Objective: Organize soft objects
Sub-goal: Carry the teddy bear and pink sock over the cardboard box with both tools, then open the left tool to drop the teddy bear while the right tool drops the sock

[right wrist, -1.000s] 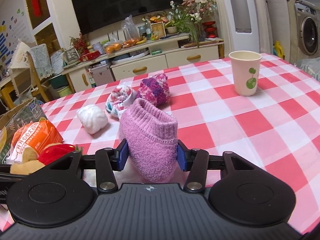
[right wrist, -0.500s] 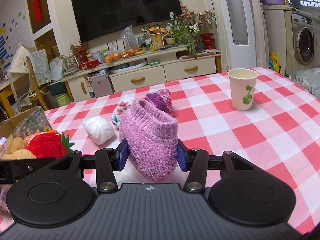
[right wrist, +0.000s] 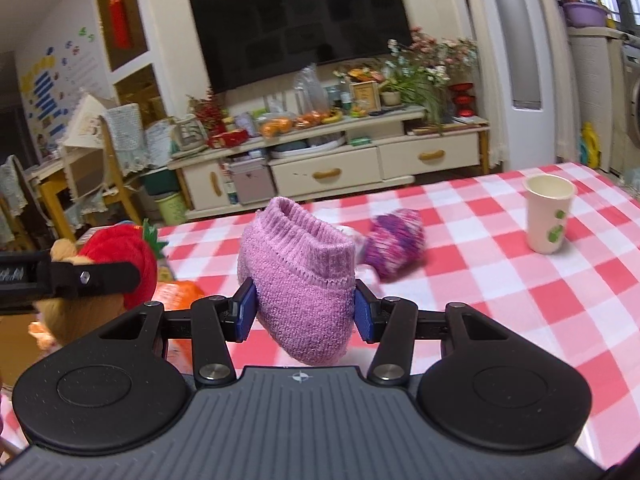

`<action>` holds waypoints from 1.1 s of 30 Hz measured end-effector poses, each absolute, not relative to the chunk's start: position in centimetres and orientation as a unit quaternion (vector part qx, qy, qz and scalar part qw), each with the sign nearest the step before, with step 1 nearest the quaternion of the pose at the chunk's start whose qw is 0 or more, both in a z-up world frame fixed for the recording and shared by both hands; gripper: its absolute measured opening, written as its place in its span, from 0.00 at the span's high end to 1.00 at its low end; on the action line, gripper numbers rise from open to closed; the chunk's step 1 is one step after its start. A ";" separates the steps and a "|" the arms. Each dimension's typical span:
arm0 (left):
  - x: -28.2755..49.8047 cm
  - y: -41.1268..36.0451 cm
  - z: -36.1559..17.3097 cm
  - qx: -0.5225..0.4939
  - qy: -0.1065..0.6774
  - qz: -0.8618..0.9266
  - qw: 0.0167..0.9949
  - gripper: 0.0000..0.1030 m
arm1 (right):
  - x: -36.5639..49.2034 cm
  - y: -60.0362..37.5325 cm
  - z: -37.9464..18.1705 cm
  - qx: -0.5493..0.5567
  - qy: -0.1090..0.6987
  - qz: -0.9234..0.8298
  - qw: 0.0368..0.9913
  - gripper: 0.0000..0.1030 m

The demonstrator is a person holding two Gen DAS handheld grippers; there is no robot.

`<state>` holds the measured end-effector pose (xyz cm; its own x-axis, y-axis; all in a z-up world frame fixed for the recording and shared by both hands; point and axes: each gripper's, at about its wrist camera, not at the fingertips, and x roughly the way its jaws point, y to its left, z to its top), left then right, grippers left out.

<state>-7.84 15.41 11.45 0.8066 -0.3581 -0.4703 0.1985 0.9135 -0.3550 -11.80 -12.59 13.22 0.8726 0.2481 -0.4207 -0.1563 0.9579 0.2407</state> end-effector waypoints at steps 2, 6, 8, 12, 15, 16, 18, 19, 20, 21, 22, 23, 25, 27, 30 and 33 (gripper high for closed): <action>-7.8 16.7 11.7 -0.156 0.267 -0.131 0.942 0.42 | -11.7 -11.8 13.6 0.096 0.228 0.119 0.962 0.41; -7.6 19.2 12.1 -0.175 0.256 -0.096 0.946 0.42 | -10.8 -10.1 14.3 0.089 0.226 0.148 0.959 0.41; -7.5 20.6 12.3 -0.183 0.250 -0.078 0.948 0.42 | -10.6 -9.3 14.7 0.085 0.222 0.163 0.958 0.40; -7.7 23.2 12.3 -0.197 0.246 -0.038 0.948 0.42 | -9.4 -7.8 15.4 0.082 0.217 0.190 0.954 0.40; -7.7 25.0 11.9 -0.205 0.248 -0.008 0.947 0.42 | -8.6 -6.6 15.8 0.082 0.213 0.208 0.951 0.40; -7.7 25.4 11.9 -0.207 0.249 0.001 0.946 0.42 | -8.6 -6.3 15.9 0.082 0.212 0.214 0.950 0.40; -7.8 26.1 11.7 -0.211 0.253 0.015 0.944 0.42 | -8.2 -5.5 16.1 0.080 0.210 0.227 0.948 0.40; -7.9 26.6 11.6 -0.215 0.254 0.021 0.943 0.42 | -8.0 -5.1 16.2 0.079 0.209 0.233 0.947 0.40; -7.9 27.1 11.5 -0.217 0.256 0.025 0.942 0.42 | -7.9 -4.7 16.2 0.077 0.209 0.239 0.945 0.40; -7.9 27.4 11.4 -0.217 0.259 0.029 0.941 0.42 | -7.8 -4.5 16.3 0.075 0.209 0.244 0.944 0.40; -7.9 27.6 11.3 -0.216 0.262 0.034 0.940 0.42 | -7.7 -4.1 16.3 0.072 0.209 0.249 0.943 0.40; -7.9 27.9 11.2 -0.216 0.265 0.038 0.939 0.42 | -7.6 -3.7 16.2 0.070 0.210 0.254 0.942 0.40; -8.0 28.5 10.9 -0.218 0.273 0.047 0.936 0.42 | -7.2 -3.1 16.1 0.067 0.212 0.262 0.939 0.40; -7.9 29.1 10.6 -0.221 0.280 0.055 0.932 0.42 | -7.0 -2.7 15.9 0.064 0.214 0.269 0.937 0.40; -8.0 29.7 10.3 -0.222 0.289 0.065 0.929 0.42 | -6.3 -2.5 15.9 0.061 0.219 0.280 0.933 0.39; -8.0 30.5 10.0 -0.223 0.296 0.073 0.926 0.42 | -6.1 -1.8 15.8 0.052 0.222 0.288 0.930 0.39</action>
<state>-8.01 30.48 10.02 0.8138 0.0029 -0.5812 -0.2673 0.8898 -0.3699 -6.14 -1.83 15.77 0.7356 0.5587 -0.3830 -0.5125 0.8288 0.2246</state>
